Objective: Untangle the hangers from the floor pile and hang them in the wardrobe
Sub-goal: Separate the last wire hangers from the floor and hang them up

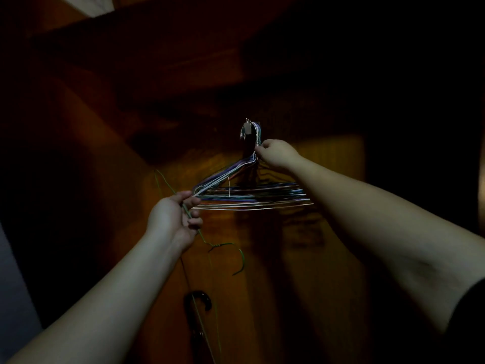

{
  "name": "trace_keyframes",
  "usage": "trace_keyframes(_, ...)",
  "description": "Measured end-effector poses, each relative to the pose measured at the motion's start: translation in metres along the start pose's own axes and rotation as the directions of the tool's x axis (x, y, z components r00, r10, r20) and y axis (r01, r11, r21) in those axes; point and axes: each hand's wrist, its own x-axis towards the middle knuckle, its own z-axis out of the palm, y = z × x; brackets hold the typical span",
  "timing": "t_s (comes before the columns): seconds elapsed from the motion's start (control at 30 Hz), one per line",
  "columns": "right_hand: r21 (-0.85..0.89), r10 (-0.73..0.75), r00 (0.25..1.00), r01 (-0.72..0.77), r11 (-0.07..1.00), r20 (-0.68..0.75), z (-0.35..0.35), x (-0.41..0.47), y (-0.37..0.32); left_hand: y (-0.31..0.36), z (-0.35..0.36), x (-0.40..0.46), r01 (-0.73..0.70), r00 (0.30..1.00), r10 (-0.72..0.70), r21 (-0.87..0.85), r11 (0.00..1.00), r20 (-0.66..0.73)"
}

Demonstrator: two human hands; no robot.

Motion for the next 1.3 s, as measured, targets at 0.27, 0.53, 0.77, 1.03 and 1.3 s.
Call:
trace_keyframes(0.27, -0.08, 0.043, 0.999, -0.045, 0.996, -0.016, -0.004, 0.004, -0.002, -0.002, 0.006, -0.001, 0.009, 1.0, -0.009, 0.002, 1.0, 0.029)
trace_keyframes(0.53, -0.213, -0.218, 0.963, 0.182, 0.96, -0.161, -0.005, -0.031, -0.011, 0.0, 0.003, -0.003, 0.014, 0.998, -0.014, 0.009, 1.0, 0.066)
trace_keyframes(0.77, -0.255, -0.682, 0.717, 0.693, 0.675, 0.143, 0.015, -0.118, -0.02, -0.004, 0.0, 0.011, 0.066, 0.994, -0.059, -0.076, 0.995, 0.096)
trace_keyframes(1.03, -0.357, -0.832, 0.486, 0.852, 0.383, 0.268, 0.028, -0.152, -0.032, -0.012, -0.001, 0.027, 0.146, 0.978, -0.113, -0.188, 0.971, 0.176)
trace_keyframes(1.3, -0.192, -0.839, 0.448, 0.894, 0.406, 0.31, 0.027, -0.167, -0.048, -0.018, -0.001, 0.013, 0.263, 0.933, -0.249, -0.02, 0.965, 0.259)
